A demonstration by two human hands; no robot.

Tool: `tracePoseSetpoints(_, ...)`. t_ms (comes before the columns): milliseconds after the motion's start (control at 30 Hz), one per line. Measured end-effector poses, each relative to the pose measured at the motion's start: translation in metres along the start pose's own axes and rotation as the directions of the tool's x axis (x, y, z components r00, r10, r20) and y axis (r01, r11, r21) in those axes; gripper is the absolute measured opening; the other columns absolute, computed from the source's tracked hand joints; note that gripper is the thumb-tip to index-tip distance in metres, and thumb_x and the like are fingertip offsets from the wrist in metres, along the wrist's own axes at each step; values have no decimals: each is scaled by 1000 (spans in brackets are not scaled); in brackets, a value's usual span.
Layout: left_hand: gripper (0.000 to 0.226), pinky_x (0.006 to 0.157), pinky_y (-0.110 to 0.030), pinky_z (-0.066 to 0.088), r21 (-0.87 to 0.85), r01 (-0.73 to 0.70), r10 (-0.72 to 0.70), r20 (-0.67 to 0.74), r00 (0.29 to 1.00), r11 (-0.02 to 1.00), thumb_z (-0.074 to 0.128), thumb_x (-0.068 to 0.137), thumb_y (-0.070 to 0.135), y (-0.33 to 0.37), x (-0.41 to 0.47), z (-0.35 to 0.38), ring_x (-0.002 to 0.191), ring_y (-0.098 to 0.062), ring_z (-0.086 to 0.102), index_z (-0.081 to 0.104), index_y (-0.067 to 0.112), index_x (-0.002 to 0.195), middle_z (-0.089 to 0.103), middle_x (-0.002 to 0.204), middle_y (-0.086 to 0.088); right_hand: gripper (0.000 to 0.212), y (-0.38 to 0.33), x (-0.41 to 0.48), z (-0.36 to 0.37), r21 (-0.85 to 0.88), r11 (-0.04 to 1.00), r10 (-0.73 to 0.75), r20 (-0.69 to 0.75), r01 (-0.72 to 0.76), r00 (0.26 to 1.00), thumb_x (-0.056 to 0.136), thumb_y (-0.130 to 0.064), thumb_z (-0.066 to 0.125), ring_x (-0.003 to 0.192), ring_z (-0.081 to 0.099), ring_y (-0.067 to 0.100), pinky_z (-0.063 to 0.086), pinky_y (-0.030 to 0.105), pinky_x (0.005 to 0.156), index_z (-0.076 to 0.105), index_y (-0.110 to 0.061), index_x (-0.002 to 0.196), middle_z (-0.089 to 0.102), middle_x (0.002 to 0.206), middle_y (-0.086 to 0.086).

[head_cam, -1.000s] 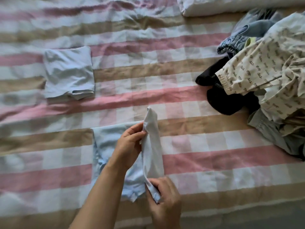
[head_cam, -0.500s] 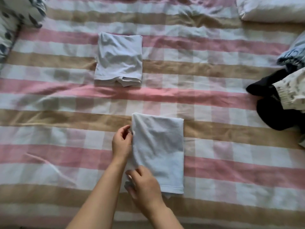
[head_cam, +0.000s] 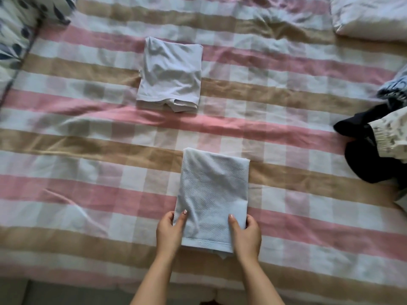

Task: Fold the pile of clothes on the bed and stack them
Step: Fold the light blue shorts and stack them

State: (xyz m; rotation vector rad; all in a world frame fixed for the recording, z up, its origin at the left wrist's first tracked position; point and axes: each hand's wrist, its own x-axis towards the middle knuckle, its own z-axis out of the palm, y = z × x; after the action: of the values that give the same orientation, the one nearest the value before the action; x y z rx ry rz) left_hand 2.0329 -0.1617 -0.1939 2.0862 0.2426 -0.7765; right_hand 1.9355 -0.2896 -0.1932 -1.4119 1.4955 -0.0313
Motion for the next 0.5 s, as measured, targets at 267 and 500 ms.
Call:
tracePoseSetpoints(267,8,54,-8,44,-189,117,-121,-9,993,975,64,86,17,6,-18,20,71,-10,60,62,13,80,66,76,1,6,-4,-9,-15,21,997,-70,78,68,995,90,-23,57,75,58,5,42,24,61,58,-17,88,63,82,-8)
tracePoseSetpoints(500,7,63,-25,51,-284,77,-114,-116,987,956,66,84,19,56,-38,6,79,-14,65,65,16,90,71,86,1,9,-43,-16,-41,64,989,-143,127,136,982,89,-18,59,77,63,16,44,22,58,63,-10,89,68,82,1)
